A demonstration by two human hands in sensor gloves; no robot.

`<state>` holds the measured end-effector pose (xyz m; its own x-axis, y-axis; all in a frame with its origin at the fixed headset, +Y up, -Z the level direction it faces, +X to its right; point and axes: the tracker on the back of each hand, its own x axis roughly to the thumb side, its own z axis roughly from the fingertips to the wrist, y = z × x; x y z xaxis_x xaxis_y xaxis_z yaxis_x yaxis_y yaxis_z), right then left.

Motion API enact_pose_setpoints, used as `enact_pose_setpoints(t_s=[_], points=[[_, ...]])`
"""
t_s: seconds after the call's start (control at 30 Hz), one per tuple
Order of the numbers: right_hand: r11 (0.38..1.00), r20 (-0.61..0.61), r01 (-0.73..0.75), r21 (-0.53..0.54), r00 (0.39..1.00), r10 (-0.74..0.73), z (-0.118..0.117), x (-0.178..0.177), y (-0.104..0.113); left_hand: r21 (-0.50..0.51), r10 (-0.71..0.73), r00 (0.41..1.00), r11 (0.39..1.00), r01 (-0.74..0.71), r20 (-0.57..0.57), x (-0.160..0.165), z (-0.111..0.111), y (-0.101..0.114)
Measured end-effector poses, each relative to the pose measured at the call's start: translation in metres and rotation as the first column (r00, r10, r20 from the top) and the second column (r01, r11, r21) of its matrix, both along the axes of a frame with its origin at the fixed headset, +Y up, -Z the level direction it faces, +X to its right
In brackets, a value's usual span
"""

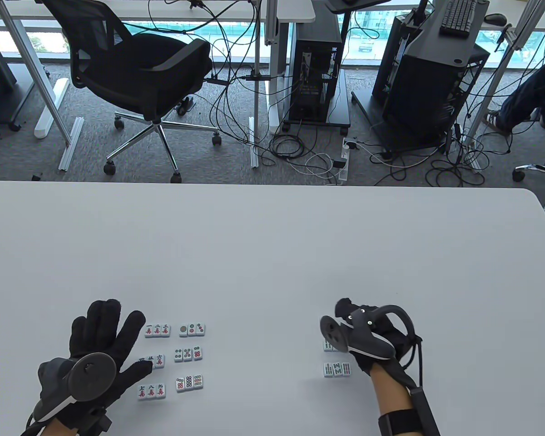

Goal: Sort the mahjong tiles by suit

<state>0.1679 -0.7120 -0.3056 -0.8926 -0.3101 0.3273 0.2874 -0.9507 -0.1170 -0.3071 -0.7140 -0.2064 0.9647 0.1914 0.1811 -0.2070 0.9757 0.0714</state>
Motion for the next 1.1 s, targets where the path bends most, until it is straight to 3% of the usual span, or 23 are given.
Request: enact_pose_setpoints(t_s=[0.13,0.27,0.37,0.6,1.1], points=[[0.996,0.072,-0.059,-0.063,0.995,0.063,0.011,0.036,-0.023,-0.021,-0.012,1.0,1.0,0.012,-0.005,0.001,-0.002,-0.004],[0.983,0.077,-0.145,-0.109,0.985,0.153,0.017,0.049,-0.043,-0.043,-0.031,1.0,0.999,0.031,0.0,0.003,-0.003,-0.008],[0.985,0.087,-0.117,-0.129,0.988,0.129,0.017,0.05,-0.054,-0.043,-0.034,0.999,0.998,0.034,-0.002,0.004,-0.003,-0.009],[0.989,0.135,-0.037,-0.143,0.989,0.056,0.009,0.048,-0.053,-0.066,-0.041,0.999,0.997,0.041,0.008,0.007,-0.004,-0.012],[0.974,0.207,-0.079,-0.21,0.971,0.123,0.005,0.043,-0.046,-0.064,-0.032,0.999,0.997,0.033,0.016,0.007,-0.004,-0.012]])
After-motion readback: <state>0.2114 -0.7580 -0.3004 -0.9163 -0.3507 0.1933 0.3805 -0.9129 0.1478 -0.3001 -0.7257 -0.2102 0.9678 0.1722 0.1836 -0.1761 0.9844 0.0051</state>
